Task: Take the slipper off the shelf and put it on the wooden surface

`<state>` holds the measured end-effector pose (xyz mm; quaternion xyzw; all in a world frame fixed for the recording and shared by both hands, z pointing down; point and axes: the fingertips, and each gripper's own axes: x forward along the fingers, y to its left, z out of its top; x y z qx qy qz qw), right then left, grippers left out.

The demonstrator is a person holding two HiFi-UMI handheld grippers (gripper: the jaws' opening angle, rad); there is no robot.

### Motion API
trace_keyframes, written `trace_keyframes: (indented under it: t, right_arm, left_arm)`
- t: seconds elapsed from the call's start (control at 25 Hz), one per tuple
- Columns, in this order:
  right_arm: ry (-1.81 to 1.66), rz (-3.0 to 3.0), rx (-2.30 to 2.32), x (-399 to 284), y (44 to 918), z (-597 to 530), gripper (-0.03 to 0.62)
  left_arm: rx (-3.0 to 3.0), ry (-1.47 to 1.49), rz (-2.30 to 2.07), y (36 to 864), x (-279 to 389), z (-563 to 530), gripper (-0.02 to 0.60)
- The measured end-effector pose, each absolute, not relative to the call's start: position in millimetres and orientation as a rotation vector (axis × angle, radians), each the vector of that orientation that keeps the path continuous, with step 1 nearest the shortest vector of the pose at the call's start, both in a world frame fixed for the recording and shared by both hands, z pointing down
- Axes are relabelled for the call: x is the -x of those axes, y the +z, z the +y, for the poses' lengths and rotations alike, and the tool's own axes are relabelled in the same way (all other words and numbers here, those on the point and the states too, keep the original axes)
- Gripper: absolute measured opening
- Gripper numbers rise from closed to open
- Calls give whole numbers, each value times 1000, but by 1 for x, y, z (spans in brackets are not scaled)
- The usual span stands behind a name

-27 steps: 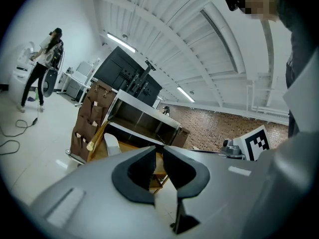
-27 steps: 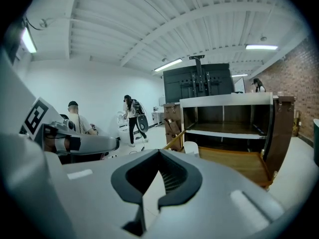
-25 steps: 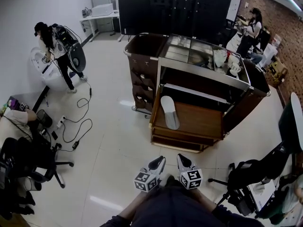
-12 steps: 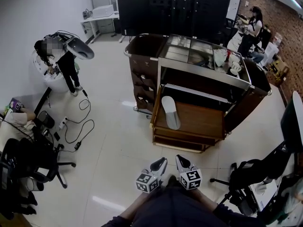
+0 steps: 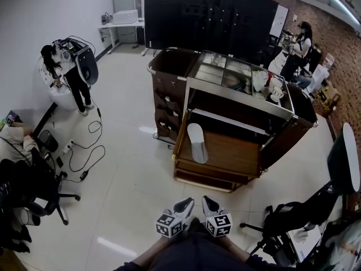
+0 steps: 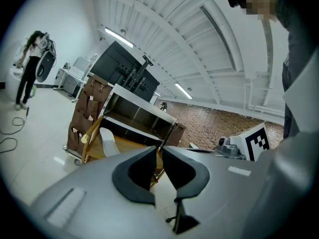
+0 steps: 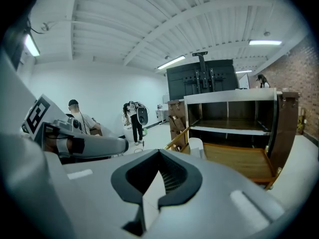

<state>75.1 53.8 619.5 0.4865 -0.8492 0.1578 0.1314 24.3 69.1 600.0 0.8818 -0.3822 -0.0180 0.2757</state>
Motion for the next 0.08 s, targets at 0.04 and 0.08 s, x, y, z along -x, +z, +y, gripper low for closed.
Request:
trace_keyframes:
  t: [0.04,0.08]
  right_arm:
    - [467,-2468,-1409,-71,621,56,2]
    - [476,-2470,-1406,-68,623,59,2]
  left_arm:
    - [-2370,-40,-1026,601,-22,71,56]
    - [-2370,-33,-1025,602,-19,73,55]
